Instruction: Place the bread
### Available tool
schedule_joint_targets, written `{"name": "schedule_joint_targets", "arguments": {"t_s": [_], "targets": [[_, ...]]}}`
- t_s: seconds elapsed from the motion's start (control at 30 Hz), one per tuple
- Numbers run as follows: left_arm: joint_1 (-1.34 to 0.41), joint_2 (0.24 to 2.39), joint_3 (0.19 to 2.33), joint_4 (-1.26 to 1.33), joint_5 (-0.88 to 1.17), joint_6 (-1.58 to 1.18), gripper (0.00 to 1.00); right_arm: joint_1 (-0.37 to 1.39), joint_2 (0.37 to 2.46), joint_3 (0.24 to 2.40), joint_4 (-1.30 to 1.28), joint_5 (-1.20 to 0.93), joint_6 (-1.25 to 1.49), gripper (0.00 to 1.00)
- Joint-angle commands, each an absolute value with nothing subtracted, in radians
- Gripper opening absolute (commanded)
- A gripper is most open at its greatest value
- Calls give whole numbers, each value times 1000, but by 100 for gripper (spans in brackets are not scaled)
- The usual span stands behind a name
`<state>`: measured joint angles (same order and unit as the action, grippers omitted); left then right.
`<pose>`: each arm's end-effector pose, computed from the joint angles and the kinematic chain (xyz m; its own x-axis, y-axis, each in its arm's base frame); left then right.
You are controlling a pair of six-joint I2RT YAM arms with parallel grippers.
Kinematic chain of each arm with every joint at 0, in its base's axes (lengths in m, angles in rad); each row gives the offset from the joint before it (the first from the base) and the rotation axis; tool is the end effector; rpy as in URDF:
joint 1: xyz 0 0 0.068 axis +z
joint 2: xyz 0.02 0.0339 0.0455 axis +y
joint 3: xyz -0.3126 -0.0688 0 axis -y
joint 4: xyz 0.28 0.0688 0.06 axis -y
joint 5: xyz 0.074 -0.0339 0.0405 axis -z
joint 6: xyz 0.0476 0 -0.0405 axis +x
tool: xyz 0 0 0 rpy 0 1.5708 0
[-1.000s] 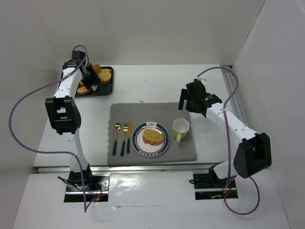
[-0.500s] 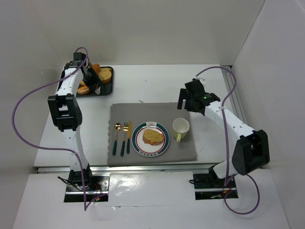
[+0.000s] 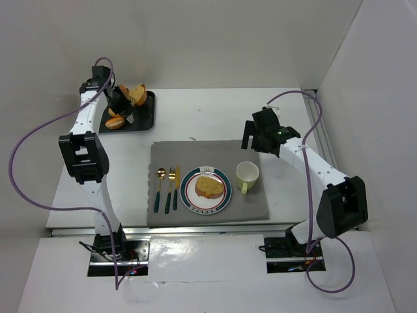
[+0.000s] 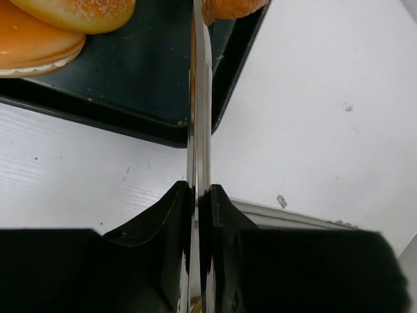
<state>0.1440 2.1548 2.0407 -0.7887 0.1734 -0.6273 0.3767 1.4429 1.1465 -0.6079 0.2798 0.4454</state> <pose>0.5477 0.0711 0.3071 -0.6081 -0.6724 -0.4220 -0.4848 0.7355 -0.4732 0.3205 0.1127 0.3050 -0.7435 0.1512 -0.6514 0.1391 0.9878 0.0705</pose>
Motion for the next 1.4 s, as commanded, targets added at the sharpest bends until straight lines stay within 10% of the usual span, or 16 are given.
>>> {"name": "schedule_joint_targets", "arguments": {"t_s": [0.0, 0.5, 1.37], "targets": [[152, 2016, 2053, -784, 216, -588, 0, 371, 1433, 1183, -577, 272, 449, 100], [80, 1689, 1810, -796, 295, -473, 0, 371, 1353, 1146, -577, 250, 449, 100], [-865, 1167, 1164, -1005, -31, -670, 0, 371, 1315, 1155, -580, 249, 440, 100]]}}
